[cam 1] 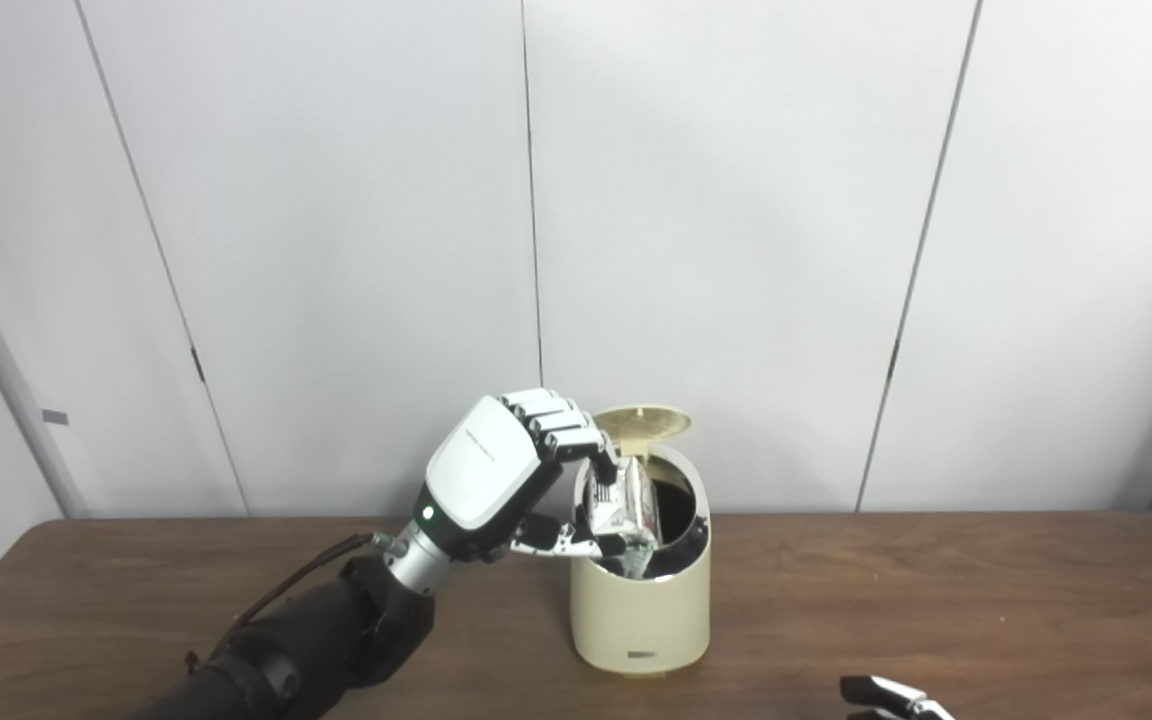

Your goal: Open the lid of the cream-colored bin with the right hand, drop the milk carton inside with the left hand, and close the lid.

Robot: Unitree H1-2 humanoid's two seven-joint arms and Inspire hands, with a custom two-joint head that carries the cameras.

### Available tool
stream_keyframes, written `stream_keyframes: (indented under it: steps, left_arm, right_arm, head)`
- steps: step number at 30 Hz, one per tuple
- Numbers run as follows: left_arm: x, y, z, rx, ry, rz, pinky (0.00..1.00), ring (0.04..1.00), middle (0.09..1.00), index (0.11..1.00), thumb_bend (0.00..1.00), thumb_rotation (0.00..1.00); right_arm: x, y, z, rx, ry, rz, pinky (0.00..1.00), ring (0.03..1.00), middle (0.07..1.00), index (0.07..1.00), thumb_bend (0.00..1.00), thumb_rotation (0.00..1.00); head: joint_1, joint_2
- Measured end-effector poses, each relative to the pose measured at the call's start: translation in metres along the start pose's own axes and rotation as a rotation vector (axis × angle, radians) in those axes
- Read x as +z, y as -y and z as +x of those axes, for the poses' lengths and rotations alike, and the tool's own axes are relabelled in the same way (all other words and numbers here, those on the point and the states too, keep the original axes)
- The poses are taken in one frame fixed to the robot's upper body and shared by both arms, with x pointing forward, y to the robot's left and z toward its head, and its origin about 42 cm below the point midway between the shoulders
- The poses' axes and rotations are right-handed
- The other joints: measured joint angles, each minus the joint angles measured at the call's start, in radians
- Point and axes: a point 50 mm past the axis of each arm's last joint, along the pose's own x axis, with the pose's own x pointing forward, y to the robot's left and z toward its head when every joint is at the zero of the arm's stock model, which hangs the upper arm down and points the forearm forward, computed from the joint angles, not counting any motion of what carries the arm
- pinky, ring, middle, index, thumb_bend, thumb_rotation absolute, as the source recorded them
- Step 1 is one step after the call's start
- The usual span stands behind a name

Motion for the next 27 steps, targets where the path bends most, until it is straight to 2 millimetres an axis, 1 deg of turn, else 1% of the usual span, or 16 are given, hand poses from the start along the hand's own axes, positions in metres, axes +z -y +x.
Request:
stream_keyframes:
  steps: [3,8,14,15,18,21,24,27]
  left_arm:
    - [0.0001,0.0001,-0.0001,0.001,-0.003,-0.003,0.63,0.771,0.845,0.964,1.0,0.53]
    - [0.0,0.0002,-0.0003,0.002,-0.006,-0.006,0.63,0.765,0.838,0.958,1.0,0.52]
    - [0.0,0.0002,-0.0004,0.001,-0.007,-0.006,0.6,0.767,0.857,0.983,1.0,0.52]
    - [0.0,0.0002,-0.0004,0.001,-0.007,-0.006,0.57,0.768,0.865,0.994,1.0,0.52]
    - [-0.0008,-0.0002,-0.0004,-0.004,-0.012,-0.007,0.55,0.771,0.881,1.0,1.0,0.51]
    - [-0.0024,-0.0012,0.0008,-0.025,-0.021,-0.009,0.6,0.809,0.935,1.0,1.0,0.53]
    - [-0.0032,-0.0032,0.0041,-0.045,-0.026,-0.011,0.65,0.834,0.963,1.0,1.0,0.53]
    - [-0.0031,-0.0046,0.006,-0.055,-0.031,-0.015,0.65,0.846,0.971,1.0,1.0,0.54]
  right_arm:
    - [0.0,0.0,0.0,0.001,0.001,-0.003,0.5,0.643,0.704,0.693,0.26,0.17]
    - [0.0001,-0.0001,0.0,0.001,0.001,-0.005,0.51,0.653,0.709,0.697,0.26,0.17]
    - [0.0,-0.0001,0.0,0.001,-0.001,-0.004,0.52,0.658,0.709,0.698,0.26,0.2]
    - [-0.0001,-0.0001,0.0,0.001,-0.002,-0.004,0.52,0.656,0.707,0.695,0.26,0.17]
    - [-0.0001,-0.0001,0.0,0.001,-0.002,-0.002,0.51,0.653,0.705,0.693,0.26,0.13]
    - [-0.0001,-0.0001,0.0,0.0,-0.002,-0.001,0.51,0.65,0.71,0.698,0.26,0.14]
    - [-0.0001,0.0,0.0,0.0,-0.002,-0.001,0.5,0.646,0.71,0.698,0.26,0.15]
    - [-0.0001,0.0,0.0,0.0,-0.002,-0.002,0.51,0.653,0.709,0.697,0.26,0.16]
  head:
    - [0.0,0.002]
    - [-0.002,0.0]
    - [-0.002,0.0]
    - [-0.002,0.0]
    - [0.0,0.002]
    - [0.002,0.002]
    - [0.002,0.002]
    - [0.003,0.002]
